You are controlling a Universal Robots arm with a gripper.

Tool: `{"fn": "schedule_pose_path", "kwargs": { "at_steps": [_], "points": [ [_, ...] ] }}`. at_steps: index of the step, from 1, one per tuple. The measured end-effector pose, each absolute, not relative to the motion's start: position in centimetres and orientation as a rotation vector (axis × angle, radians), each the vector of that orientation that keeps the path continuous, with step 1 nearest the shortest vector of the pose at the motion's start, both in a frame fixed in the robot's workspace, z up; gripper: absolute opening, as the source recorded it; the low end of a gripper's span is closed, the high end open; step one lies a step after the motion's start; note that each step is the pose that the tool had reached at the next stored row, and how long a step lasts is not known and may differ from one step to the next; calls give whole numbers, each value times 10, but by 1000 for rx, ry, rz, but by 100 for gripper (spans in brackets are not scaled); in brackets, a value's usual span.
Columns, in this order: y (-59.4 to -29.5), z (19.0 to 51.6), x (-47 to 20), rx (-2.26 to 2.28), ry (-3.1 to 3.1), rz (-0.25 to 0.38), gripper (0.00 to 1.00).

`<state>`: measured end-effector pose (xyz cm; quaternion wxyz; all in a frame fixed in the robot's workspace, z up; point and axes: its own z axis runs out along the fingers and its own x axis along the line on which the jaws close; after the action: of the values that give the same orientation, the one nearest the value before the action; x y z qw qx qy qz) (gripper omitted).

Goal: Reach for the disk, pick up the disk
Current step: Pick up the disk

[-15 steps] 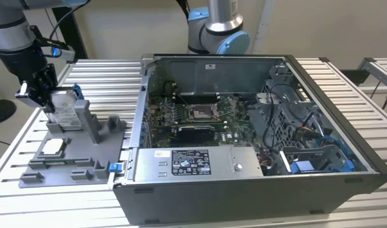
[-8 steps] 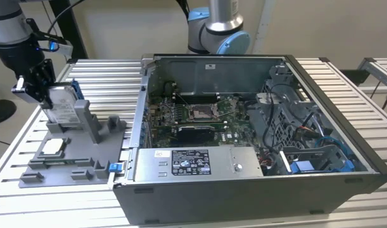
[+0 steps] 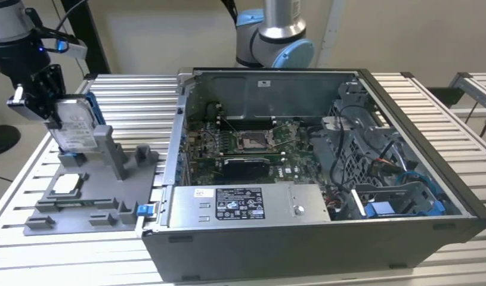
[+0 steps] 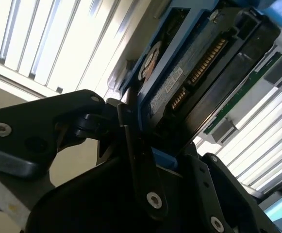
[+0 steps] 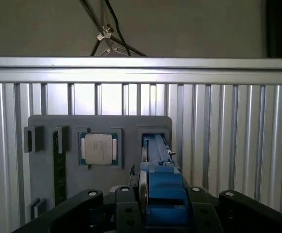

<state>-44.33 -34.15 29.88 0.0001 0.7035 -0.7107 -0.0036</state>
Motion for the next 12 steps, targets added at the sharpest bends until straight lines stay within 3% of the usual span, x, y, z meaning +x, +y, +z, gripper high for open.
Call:
{"fn": "schedule_pose_path", "kwargs": {
  "at_steps": [12],
  "points": [
    [-341, 326, -443, 2210, -2233, -11, 0]
  ]
}}
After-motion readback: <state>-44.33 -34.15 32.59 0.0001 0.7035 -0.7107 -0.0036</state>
